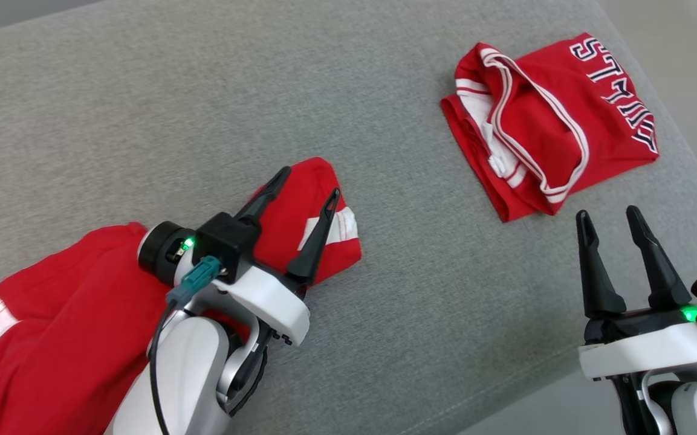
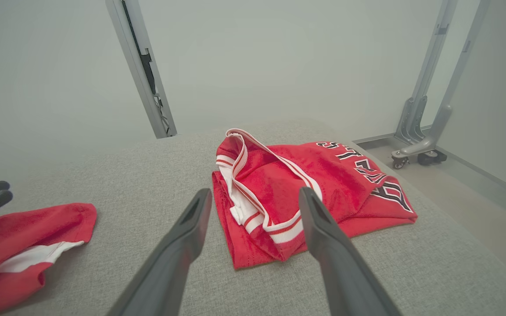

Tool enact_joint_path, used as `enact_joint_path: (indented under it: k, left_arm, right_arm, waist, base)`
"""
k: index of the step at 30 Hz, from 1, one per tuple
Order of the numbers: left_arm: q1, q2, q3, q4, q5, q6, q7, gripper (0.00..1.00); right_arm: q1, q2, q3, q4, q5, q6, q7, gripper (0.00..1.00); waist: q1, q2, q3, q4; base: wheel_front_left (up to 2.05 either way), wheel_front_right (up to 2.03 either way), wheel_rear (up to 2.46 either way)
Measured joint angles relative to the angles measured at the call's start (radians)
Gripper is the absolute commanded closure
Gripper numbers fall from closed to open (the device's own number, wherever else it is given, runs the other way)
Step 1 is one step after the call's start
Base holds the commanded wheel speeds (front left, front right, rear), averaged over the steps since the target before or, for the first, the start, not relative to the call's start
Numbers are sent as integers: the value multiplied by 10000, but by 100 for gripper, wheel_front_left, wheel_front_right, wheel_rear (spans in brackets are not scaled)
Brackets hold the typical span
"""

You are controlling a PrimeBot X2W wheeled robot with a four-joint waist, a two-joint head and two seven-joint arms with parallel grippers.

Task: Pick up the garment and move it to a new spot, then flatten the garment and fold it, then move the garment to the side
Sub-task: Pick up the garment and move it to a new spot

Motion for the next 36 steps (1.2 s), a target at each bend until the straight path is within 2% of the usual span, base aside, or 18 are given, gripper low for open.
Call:
enact_joint_path:
  k: [4, 11, 19, 27, 36]
  left_arm:
    - [253, 119, 364, -548, -150, 282, -479, 0]
    - [1099, 593, 1810, -1051, -685, 1087, -1097, 0]
    - [2243, 1244, 3032, -1135, -1208, 1427, -1584, 0]
    - [3603, 1381, 2957, -2080, -1099, 1749, -1346, 0]
    - [4595, 1446, 2571, -2851, -894, 1914, -842, 0]
  right_arm:
    - [-67, 8, -272, 125, -268, 0, 23, 0]
    - [-73, -17, -472, 2, -573, 0, 311, 0]
    - [140, -117, -546, -56, -734, 0, 619, 0]
    - [730, -203, -671, -370, -840, 0, 943, 0]
    - [1649, -209, -819, -936, -943, 0, 1358, 0]
  waist:
    - [0, 0, -373, 582]
    - [0, 0, -985, 1654]
    - [0, 0, -1683, 2746]
    - [0, 0, -2557, 3289]
    - [0, 0, -3417, 3418]
  base:
    - [0, 0, 0]
    - [0, 0, 0]
    - [0, 0, 0]
    - [0, 0, 0]
    - [0, 0, 0]
